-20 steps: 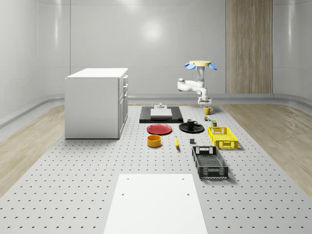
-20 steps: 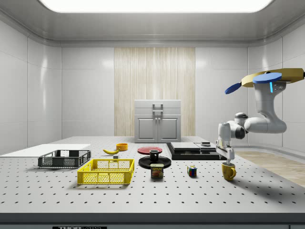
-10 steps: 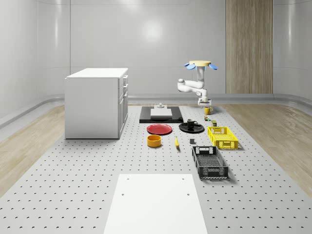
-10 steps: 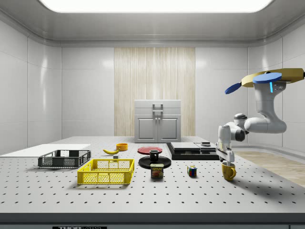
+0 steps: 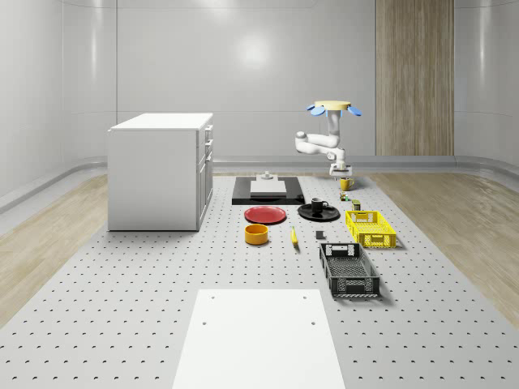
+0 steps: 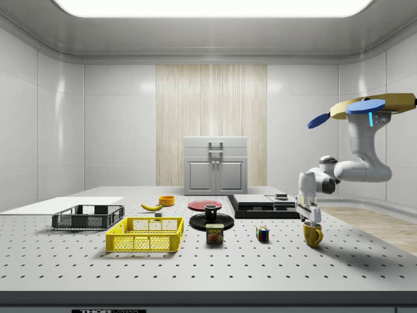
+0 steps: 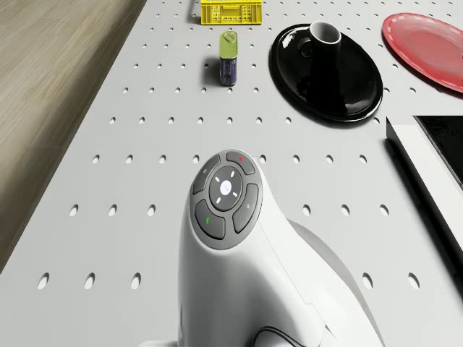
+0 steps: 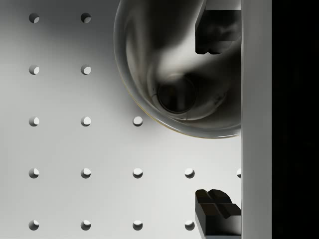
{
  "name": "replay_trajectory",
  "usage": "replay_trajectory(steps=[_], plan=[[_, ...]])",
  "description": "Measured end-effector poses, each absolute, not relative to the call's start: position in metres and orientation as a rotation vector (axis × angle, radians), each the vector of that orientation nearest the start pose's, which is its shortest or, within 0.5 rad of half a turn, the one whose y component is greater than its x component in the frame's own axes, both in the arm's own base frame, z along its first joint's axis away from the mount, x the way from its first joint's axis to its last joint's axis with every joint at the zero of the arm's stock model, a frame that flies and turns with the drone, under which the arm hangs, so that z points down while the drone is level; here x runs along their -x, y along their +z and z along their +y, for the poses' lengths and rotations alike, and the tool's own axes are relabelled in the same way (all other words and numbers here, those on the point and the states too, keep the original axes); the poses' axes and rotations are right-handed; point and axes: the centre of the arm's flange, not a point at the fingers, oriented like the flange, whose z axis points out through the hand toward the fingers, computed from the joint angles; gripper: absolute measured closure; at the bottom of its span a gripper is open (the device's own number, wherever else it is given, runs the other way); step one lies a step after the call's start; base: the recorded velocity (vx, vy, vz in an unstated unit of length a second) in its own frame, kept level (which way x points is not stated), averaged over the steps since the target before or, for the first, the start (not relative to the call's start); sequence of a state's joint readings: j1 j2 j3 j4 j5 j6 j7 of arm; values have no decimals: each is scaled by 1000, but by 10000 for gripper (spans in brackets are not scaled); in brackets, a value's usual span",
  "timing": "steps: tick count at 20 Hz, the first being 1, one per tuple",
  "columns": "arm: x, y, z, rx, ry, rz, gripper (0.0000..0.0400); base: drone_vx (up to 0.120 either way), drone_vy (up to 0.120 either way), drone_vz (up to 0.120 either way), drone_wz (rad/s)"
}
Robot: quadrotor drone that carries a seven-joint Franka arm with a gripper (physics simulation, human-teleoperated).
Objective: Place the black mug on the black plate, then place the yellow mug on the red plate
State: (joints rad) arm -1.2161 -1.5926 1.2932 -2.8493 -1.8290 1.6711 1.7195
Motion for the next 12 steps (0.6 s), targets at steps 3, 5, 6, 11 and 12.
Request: replay_trajectory(steps=[3, 5, 6, 11, 12], plan=[[-307, 518, -5, -1, 786, -2, 0, 0, 0, 0, 0], [-307, 519, -4, -1, 786, -2, 0, 0, 0, 0, 0], [-307, 519, -4, -1, 786, -2, 0, 0, 0, 0, 0], [-308, 520, -2, -1, 786, -2, 0, 0, 0, 0, 0], [-308, 520, -2, -1, 786, -2, 0, 0, 0, 0, 0]])
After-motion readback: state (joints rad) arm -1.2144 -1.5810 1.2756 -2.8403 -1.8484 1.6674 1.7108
